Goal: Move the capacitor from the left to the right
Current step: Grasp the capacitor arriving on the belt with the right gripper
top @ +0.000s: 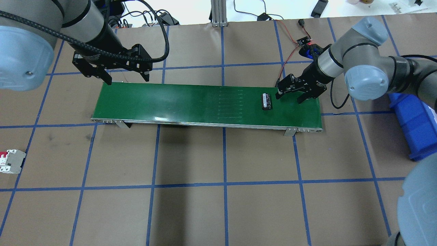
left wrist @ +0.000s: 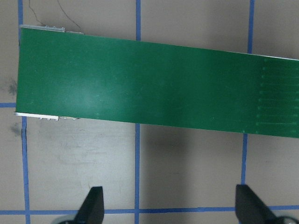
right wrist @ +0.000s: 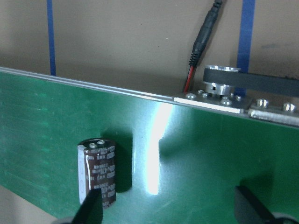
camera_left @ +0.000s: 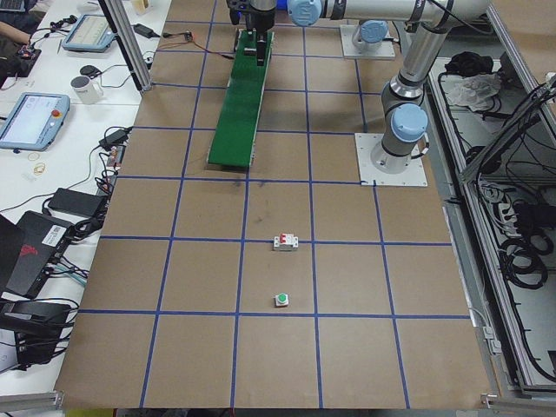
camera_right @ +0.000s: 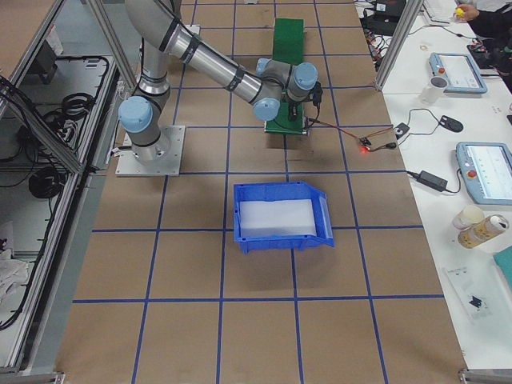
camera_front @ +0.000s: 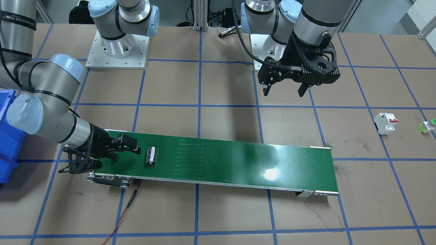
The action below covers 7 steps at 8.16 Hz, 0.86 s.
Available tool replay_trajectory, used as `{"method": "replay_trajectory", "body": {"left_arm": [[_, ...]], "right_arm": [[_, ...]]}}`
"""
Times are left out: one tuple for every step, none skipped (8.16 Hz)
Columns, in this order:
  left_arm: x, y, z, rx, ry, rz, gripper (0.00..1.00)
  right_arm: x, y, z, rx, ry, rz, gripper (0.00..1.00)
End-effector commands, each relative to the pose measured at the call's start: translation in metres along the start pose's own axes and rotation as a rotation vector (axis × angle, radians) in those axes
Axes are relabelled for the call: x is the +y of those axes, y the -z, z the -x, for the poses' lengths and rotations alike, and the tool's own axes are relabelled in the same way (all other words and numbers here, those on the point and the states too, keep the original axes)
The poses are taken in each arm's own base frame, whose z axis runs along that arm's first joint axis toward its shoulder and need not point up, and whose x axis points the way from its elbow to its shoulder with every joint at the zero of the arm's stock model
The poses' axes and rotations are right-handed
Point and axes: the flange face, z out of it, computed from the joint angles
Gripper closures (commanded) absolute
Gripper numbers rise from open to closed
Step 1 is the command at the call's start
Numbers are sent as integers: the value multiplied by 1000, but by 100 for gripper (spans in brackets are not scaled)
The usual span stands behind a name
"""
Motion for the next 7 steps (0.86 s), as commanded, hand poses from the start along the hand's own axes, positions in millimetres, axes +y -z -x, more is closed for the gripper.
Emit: {"method": "replay_trajectory", "body": {"left_arm": [[0, 0, 0, 0, -1, 0, 0], [0, 1, 0, 0, 0, -1, 0], [0, 0, 0, 0, 0, 0, 0], [0, 0, 0, 0, 0, 0, 0], [0, 0, 0, 0, 0, 0, 0], [0, 1, 0, 0, 0, -1, 0], [0, 0, 0, 0, 0, 0, 0]], "right_arm": [[0, 0, 0, 1, -1, 2, 1], [0, 0, 0, 2, -3, 3, 1], [1, -1, -1, 8, -3, 6, 1], [1, -1, -3, 27, -5, 11, 1], [2, 0, -4, 39, -3, 14, 5], [2, -1, -7, 59, -7, 23, 10], [2, -2, -7, 61, -6, 27, 35]]}}
